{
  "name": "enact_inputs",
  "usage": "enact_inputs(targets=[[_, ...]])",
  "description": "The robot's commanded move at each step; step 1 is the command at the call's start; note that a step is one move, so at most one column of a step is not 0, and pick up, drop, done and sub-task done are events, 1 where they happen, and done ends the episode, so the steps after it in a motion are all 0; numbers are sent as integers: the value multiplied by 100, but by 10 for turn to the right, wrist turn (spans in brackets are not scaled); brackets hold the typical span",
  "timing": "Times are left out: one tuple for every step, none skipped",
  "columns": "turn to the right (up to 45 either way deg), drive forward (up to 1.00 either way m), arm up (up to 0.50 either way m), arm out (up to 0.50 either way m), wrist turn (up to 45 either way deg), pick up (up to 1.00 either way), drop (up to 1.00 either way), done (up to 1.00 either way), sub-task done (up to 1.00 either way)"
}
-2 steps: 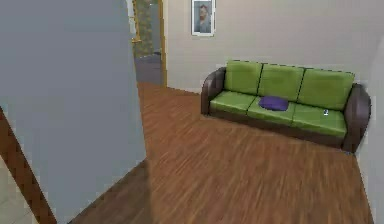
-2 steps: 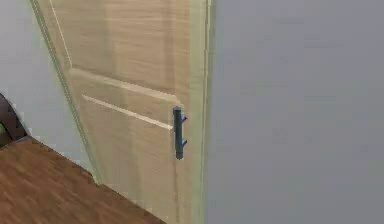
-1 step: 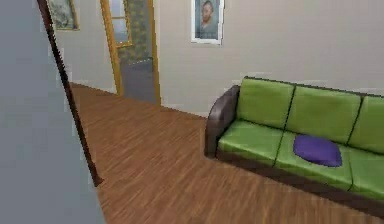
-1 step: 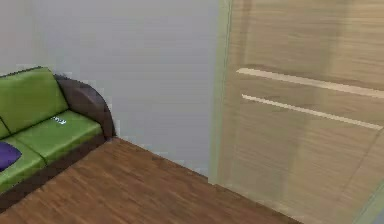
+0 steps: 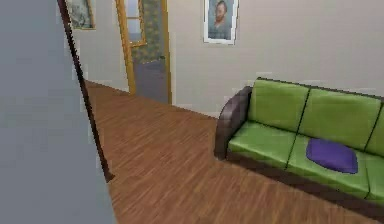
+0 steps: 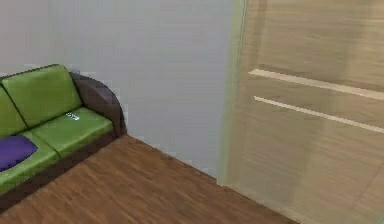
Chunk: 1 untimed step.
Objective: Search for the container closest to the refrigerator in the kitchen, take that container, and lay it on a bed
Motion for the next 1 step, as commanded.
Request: enact_inputs(targets=[[0, 75, 0, 0, 0, 0, 0, 0, 0]])
